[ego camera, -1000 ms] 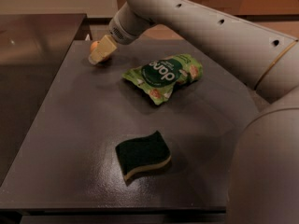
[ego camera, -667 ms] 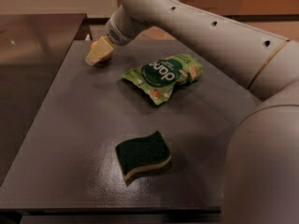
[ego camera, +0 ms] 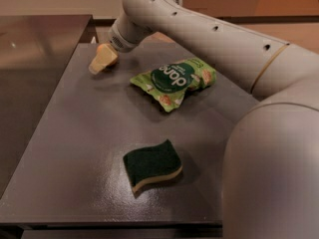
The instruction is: Move orange near green rice chip bag
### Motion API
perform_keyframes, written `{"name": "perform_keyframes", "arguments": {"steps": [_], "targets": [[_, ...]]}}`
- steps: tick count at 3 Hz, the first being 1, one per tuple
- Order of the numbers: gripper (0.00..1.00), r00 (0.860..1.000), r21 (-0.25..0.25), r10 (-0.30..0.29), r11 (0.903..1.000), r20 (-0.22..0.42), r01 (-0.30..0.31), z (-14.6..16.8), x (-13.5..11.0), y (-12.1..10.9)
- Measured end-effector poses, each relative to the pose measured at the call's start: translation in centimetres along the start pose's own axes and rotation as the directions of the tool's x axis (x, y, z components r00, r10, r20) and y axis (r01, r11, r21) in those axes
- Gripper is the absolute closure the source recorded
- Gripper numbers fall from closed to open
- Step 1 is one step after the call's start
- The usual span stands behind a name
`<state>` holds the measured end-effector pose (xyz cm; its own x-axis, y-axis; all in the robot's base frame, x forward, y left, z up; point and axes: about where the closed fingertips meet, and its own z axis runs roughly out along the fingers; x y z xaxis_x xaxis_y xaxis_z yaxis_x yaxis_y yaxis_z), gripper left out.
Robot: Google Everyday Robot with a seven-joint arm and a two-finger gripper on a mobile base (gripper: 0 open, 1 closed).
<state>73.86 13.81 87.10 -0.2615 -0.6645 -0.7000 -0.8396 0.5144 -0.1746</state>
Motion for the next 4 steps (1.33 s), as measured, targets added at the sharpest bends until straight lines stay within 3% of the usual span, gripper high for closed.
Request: {"name": "perform_keyframes", "arguments": {"steps": [1,4], "targets": [[0.00,1.000,-0.020,-0.004,0.9998,-0.015,0.004,1.0,0.4,0.3],[0.64,1.000,-0.075,0.004,0.9971,-0.024,-0.006,2.2,0.6,0.7]]}}
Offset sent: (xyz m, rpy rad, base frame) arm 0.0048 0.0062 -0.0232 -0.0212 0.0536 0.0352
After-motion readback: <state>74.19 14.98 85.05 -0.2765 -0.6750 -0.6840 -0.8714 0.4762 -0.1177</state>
